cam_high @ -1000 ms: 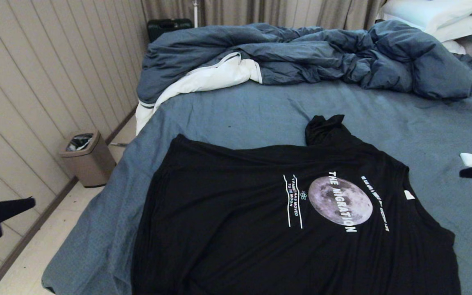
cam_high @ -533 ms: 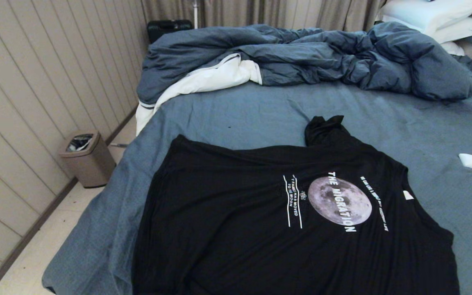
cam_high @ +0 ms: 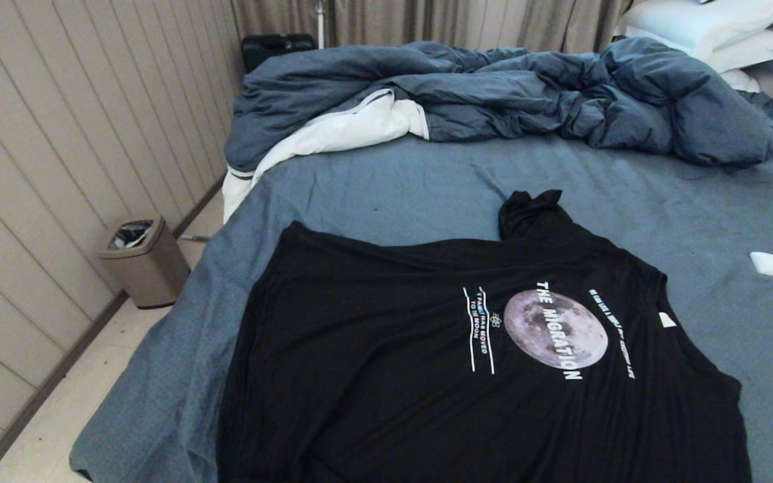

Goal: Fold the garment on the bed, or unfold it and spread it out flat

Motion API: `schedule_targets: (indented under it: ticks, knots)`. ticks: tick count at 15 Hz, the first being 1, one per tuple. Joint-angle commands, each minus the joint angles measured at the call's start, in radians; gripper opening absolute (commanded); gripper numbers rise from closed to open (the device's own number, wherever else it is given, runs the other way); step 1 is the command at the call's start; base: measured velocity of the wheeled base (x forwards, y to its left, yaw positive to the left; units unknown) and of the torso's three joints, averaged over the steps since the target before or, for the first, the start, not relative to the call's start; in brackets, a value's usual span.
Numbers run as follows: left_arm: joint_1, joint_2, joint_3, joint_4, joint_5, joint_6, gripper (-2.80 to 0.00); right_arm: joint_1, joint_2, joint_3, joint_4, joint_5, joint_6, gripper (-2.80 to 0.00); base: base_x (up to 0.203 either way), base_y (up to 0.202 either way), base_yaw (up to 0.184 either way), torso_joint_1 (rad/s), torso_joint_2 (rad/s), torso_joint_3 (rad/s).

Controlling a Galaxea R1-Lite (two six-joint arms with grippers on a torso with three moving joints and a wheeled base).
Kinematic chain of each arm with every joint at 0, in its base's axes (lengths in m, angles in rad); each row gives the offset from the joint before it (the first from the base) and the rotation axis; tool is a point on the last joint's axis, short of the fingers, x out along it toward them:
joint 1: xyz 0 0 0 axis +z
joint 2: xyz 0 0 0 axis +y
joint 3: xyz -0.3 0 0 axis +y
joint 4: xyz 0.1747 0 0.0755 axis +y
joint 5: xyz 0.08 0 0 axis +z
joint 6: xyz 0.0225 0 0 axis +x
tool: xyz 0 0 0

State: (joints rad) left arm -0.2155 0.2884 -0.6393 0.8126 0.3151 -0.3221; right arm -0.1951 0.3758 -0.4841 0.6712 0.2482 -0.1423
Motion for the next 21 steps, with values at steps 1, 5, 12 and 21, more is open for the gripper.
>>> schedule_targets:
  ticks: [1, 5, 12, 21]
  knots:
    - [0.006, -0.011, 0.004, -0.041, 0.010, 0.006, -2.80, 0.011, -0.104, 0.074, -0.024, -0.017, 0.003, -2.80, 0.000, 0.000, 0.000, 0.000, 0.00, 0.000]
    - [0.091, -0.012, -0.066, -0.006, 0.034, 0.073, -2.80, 0.013, -0.107, 0.258, -0.288, -0.072, 0.005, -2.80, 0.000, 0.000, 0.000, 0.000, 0.00, 0.000]
    - [0.239, -0.098, 0.018, 0.011, -0.093, 0.210, -2.80, 0.042, -0.109, 0.329, -0.366, -0.077, 0.030, -2.80, 0.000, 0.000, 0.000, 0.000, 0.00, 0.000]
    - [0.222, -0.288, 0.450, -0.505, -0.118, 0.333, -2.80, 0.043, -0.109, 0.484, -0.676, -0.231, 0.086, -2.80, 0.000, 0.000, 0.000, 0.000, 0.00, 0.000]
